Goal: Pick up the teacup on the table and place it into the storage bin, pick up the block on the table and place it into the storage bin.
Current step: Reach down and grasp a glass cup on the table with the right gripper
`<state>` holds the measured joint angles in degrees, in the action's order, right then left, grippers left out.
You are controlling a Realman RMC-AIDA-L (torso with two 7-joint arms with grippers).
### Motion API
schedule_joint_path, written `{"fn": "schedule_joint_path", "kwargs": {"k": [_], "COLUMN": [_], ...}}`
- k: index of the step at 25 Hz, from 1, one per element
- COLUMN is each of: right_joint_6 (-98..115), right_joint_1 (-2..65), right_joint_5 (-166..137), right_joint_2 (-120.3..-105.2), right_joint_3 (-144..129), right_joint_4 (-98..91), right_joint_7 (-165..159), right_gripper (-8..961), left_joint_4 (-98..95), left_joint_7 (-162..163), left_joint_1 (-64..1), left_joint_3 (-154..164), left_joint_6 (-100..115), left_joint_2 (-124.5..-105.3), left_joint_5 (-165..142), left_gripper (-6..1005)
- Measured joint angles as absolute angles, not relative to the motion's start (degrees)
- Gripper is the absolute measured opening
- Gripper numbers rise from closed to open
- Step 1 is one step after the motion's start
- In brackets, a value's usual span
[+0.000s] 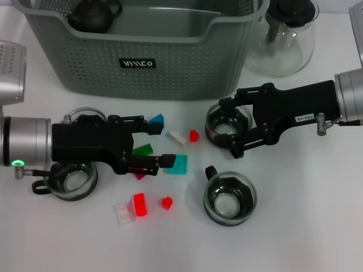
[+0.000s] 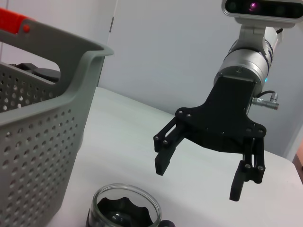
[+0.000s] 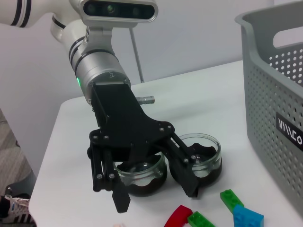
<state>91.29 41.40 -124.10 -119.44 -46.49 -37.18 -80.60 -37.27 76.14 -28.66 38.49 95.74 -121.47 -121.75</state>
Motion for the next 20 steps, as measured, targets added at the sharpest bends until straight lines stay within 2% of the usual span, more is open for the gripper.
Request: {"fn": "schedule_joint_path", "kwargs": {"k": [20], "right_joint_6": [91.97], "right_joint_1": [41.58], "right_joint_5": [-123.92], "right_joint_2": [-119.11], "right_joint_3": [-48.87], "right_joint_4": [-37.84], "right_joint_7": [-80.92], "right_gripper": [883], "left_joint_4": [-37.26], "left_joint_7": [76.53], "left_joint_1": [-28.72], "left_joint_3": [38.49], "left_joint_6": [96.04], "left_joint_2": [-121.22], "left_joint_5": [-121.77], "left_gripper": [841]}}
